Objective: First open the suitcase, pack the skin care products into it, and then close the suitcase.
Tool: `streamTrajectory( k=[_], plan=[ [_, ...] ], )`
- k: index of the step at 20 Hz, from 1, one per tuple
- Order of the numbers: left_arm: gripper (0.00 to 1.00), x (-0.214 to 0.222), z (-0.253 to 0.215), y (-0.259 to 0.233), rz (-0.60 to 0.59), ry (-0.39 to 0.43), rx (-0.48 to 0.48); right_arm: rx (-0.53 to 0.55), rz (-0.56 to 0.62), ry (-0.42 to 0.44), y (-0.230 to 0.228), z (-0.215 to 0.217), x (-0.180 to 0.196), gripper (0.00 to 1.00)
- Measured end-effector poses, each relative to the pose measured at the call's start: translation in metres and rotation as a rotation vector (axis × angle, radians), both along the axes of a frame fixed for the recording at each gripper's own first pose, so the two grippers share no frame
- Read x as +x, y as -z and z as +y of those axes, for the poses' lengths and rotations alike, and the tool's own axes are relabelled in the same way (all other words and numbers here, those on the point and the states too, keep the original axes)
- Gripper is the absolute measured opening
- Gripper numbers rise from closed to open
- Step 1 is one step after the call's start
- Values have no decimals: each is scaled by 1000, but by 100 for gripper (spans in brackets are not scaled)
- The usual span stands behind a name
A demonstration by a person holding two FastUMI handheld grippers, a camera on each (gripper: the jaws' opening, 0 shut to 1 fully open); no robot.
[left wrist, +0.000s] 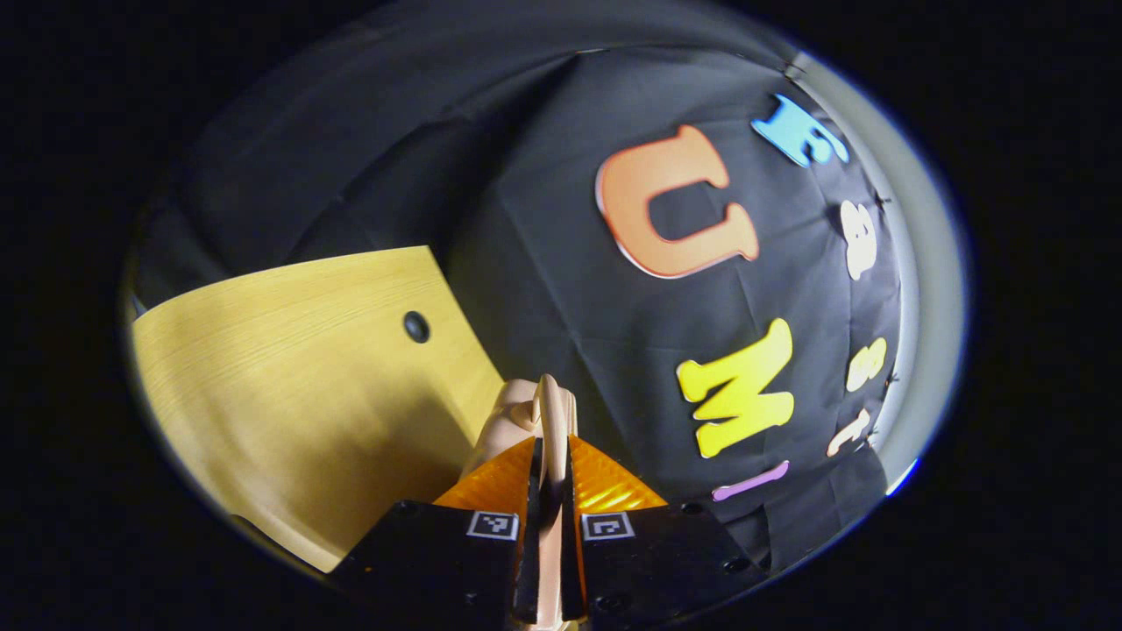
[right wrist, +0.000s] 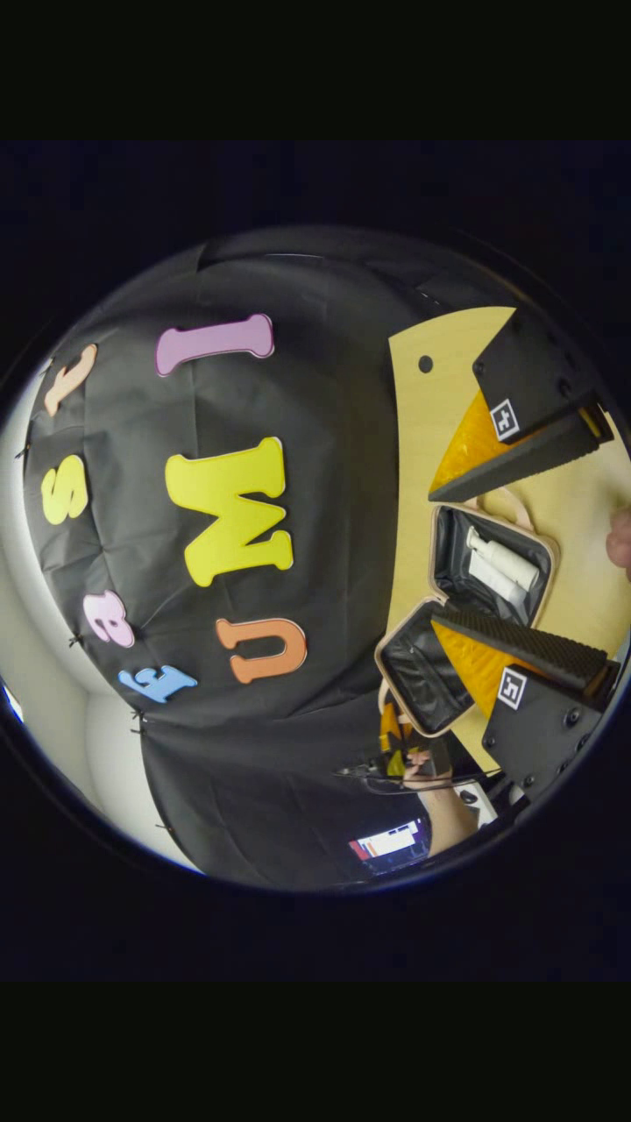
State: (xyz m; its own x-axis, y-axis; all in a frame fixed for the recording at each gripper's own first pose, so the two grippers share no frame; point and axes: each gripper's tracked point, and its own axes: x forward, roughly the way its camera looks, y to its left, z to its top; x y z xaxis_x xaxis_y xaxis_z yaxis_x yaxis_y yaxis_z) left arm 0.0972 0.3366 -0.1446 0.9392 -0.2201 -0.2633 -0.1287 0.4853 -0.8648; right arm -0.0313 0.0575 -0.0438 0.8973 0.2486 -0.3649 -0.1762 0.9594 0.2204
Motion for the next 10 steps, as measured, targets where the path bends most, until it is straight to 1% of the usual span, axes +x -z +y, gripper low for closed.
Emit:
streamTrajectory(
  k=[1, 2, 3, 4, 6, 8, 10],
  plan=[
    [12, 2, -17, -13, -16, 9, 39, -41, -15, 42, 0, -14, -2, 75],
    [13, 3, -41, -29, -39, 30, 86, -77, -37, 76, -3, -25, -6, 72],
    [12, 2, -66, -42, -59, 55, 135, -107, -59, 115, -6, -38, -8, 77],
    [13, 1, -90, -53, -74, 74, 183, -117, -74, 135, -9, -46, -12, 77],
    [13, 0, -138, -62, -90, 97, 282, -113, -72, 165, -5, -57, -21, 77],
    [13, -4, -179, -63, -102, 101, 391, -97, -67, 195, -3, -74, -28, 77],
    [13, -5, -217, -56, -99, 119, 478, -82, -66, 224, -4, -91, -33, 77]
  ],
)
